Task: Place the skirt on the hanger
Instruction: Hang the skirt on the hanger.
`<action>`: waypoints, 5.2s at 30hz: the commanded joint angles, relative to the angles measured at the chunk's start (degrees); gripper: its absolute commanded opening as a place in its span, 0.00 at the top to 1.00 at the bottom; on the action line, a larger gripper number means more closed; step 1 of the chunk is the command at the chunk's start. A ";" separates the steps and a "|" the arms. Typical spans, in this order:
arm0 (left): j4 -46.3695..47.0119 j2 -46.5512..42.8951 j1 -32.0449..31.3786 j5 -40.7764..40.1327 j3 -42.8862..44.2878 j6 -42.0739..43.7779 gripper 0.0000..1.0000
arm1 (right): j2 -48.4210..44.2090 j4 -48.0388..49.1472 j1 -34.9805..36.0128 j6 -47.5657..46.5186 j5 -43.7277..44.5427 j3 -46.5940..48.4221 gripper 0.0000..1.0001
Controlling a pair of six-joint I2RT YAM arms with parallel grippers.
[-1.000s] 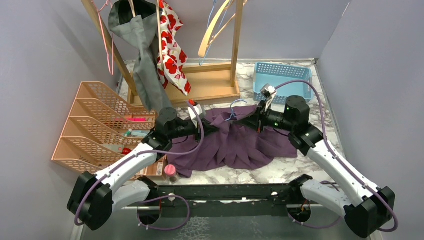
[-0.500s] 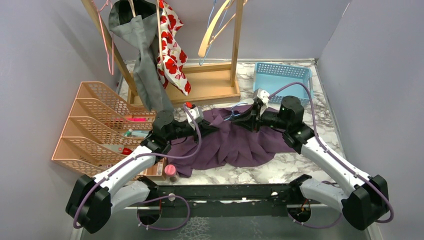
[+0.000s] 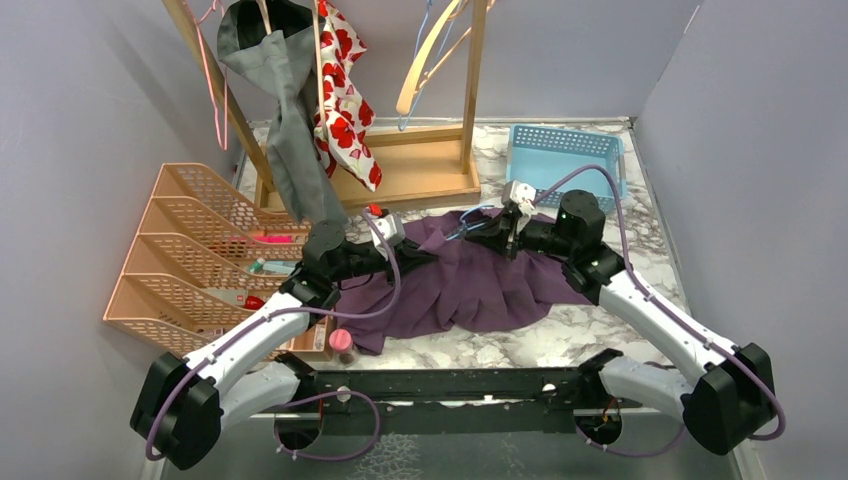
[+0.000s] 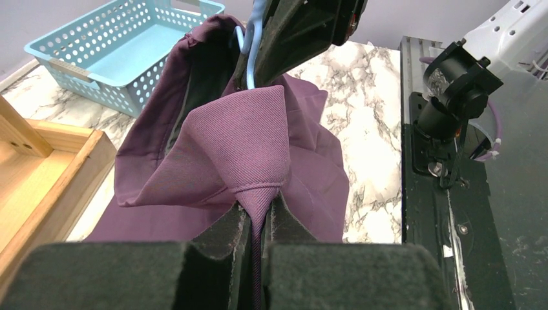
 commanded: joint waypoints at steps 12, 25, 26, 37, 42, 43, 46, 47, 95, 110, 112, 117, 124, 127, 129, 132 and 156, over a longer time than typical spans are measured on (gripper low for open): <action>-0.81 -3.73 -0.05 -1.92 1.27 0.58 1.00 | -9.57 1.26 -0.02 0.39 5.46 -0.92 0.56; -0.82 -2.11 0.04 -1.59 1.54 0.12 1.00 | -9.69 -3.10 -0.02 -3.06 22.33 -1.52 0.41; -0.88 -2.00 0.10 -1.57 1.65 0.03 1.00 | -9.27 -4.54 -0.02 -3.65 22.09 -1.02 0.40; -1.96 -1.08 0.23 -1.99 2.44 0.24 1.00 | -7.87 -12.99 -0.02 -8.94 29.02 1.49 0.37; -2.73 -0.58 0.30 -2.49 2.87 0.42 1.00 | -8.72 -14.32 -0.02 -9.52 27.41 1.90 0.36; -2.77 -0.47 0.25 -2.40 3.01 0.50 1.00 | -8.18 -15.60 -0.02 -10.58 26.62 2.51 0.36; -2.99 0.30 0.38 -1.87 3.59 0.77 1.00 | -4.59 -20.15 -0.02 -14.54 23.87 5.36 0.36; -3.08 0.59 0.43 -1.83 3.87 0.92 1.00 | -3.25 -21.01 -0.02 -15.56 23.07 6.32 0.36; -51.69 -6.26 6.18 -17.46 26.57 8.22 0.56 | -16.72 -10.18 -1.95 -21.36 28.97 10.95 0.99; -43.98 -3.98 6.18 -8.28 49.12 5.67 0.44 | -12.52 -18.84 -1.95 -24.87 19.52 24.68 0.99; -43.56 -2.54 6.16 -8.64 50.23 6.09 0.44 | -11.98 -19.18 -1.95 -25.61 18.73 25.37 0.99; -40.34 2.15 6.16 -1.06 51.63 2.85 0.42 | -10.23 -20.92 -1.95 -27.74 17.77 27.70 0.99; -28.20 6.59 5.50 8.34 48.80 -7.22 0.42 | -7.82 -23.43 -1.95 -30.06 15.11 30.97 0.99; -25.74 8.57 3.59 9.83 48.90 -9.14 0.42 | -6.72 -23.53 -1.95 -30.02 13.51 30.96 0.99; -25.67 9.78 2.15 9.52 48.88 -8.95 0.42 | -6.12 -23.17 -1.95 -29.66 12.88 30.67 0.99; -26.47 11.18 0.65 9.28 48.63 -7.86 0.47 | -5.51 -22.67 -1.95 -29.45 12.02 30.18 0.99; -35.46 9.75 0.39 -9.83 46.76 -0.10 0.62 | -5.16 -23.09 -1.95 -30.15 7.06 28.45 0.99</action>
